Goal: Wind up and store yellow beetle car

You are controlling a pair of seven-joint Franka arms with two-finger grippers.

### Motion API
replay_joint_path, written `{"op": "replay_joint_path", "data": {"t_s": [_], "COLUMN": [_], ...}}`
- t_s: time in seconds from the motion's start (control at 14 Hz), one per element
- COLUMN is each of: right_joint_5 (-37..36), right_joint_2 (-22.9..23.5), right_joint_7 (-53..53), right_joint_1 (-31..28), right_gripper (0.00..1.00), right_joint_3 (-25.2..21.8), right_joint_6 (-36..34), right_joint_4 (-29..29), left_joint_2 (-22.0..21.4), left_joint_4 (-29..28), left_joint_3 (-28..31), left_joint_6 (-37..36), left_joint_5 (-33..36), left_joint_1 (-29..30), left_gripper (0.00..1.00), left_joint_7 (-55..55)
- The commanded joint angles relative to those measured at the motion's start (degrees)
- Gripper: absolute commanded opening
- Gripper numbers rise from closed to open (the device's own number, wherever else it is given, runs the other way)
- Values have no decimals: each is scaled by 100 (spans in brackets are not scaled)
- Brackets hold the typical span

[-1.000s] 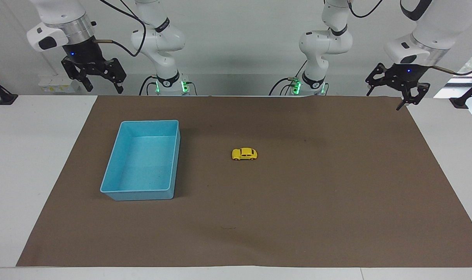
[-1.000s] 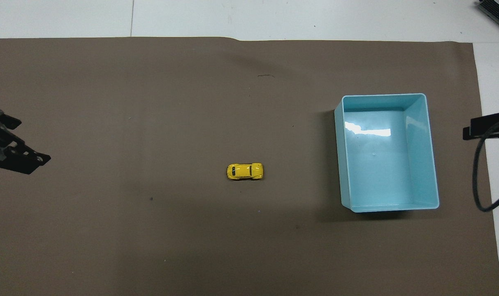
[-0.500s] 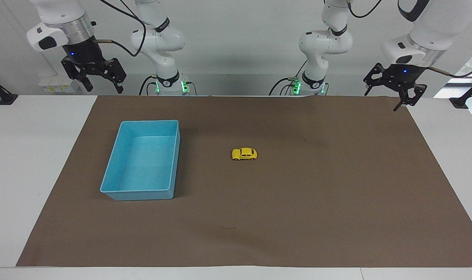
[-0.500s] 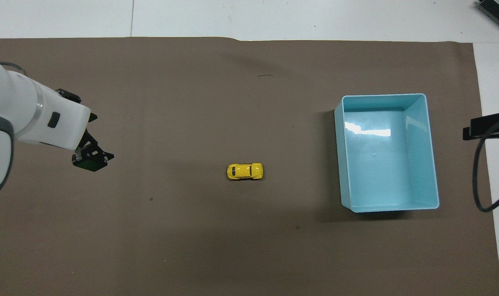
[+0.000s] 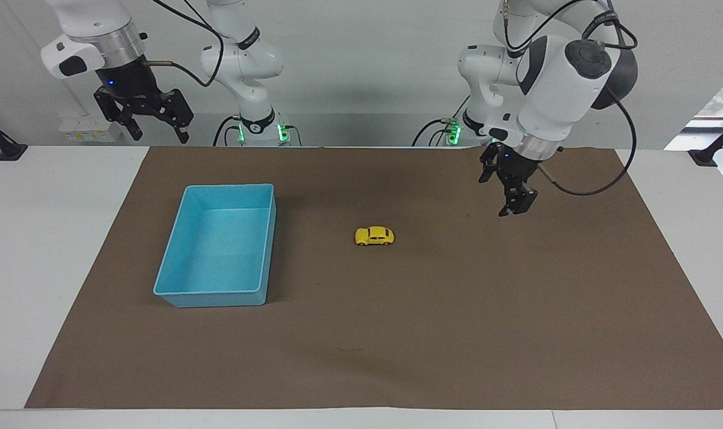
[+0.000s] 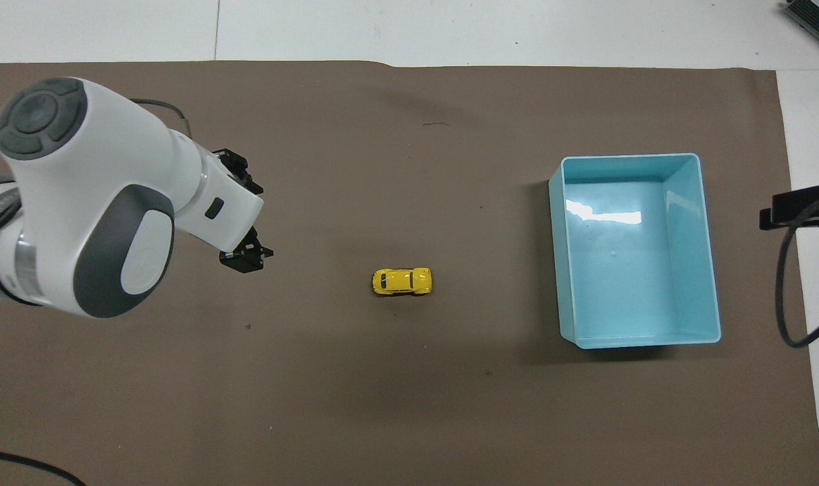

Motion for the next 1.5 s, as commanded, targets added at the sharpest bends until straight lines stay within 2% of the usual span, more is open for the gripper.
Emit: {"op": "replay_joint_path", "data": {"t_s": [0.0, 0.14, 0.43, 0.64, 1.0, 1.14, 1.43], "right_joint_5": [31, 31, 31, 31, 31, 31, 31], "right_joint_2": [-77, -77, -77, -77, -77, -77, -77], "right_joint_7": [-130, -130, -130, -130, -130, -130, -130], "right_joint_1": [-56, -56, -56, -56, -56, -56, -56], "right_gripper": [100, 100, 100, 100, 100, 100, 100], "right_joint_3": [28, 28, 28, 28, 28, 28, 28], "right_joint_6": [-55, -55, -47, -55, -55, -55, -55], "right_joint_4": [-31, -31, -31, -31, -31, -31, -31], "left_joint_2": [305, 482, 571, 579, 1000, 1229, 1239], "left_joint_4": [-87, -166, -649, -852, -1194, -1203, -1177], "left_joint_3": [108, 108, 116, 134, 152, 160, 160], "left_joint_6": [516, 973, 1764, 2002, 2835, 2944, 2891], "left_joint_5": [-115, -124, -124, -115, 25, 253, 597], "left_joint_1": [-473, -746, -1308, -1624, -2100, -2302, -2320], "left_gripper": [100, 100, 100, 100, 100, 100, 100], "left_joint_7": [165, 86, -291, -597, -1511, -1828, -2085]}}
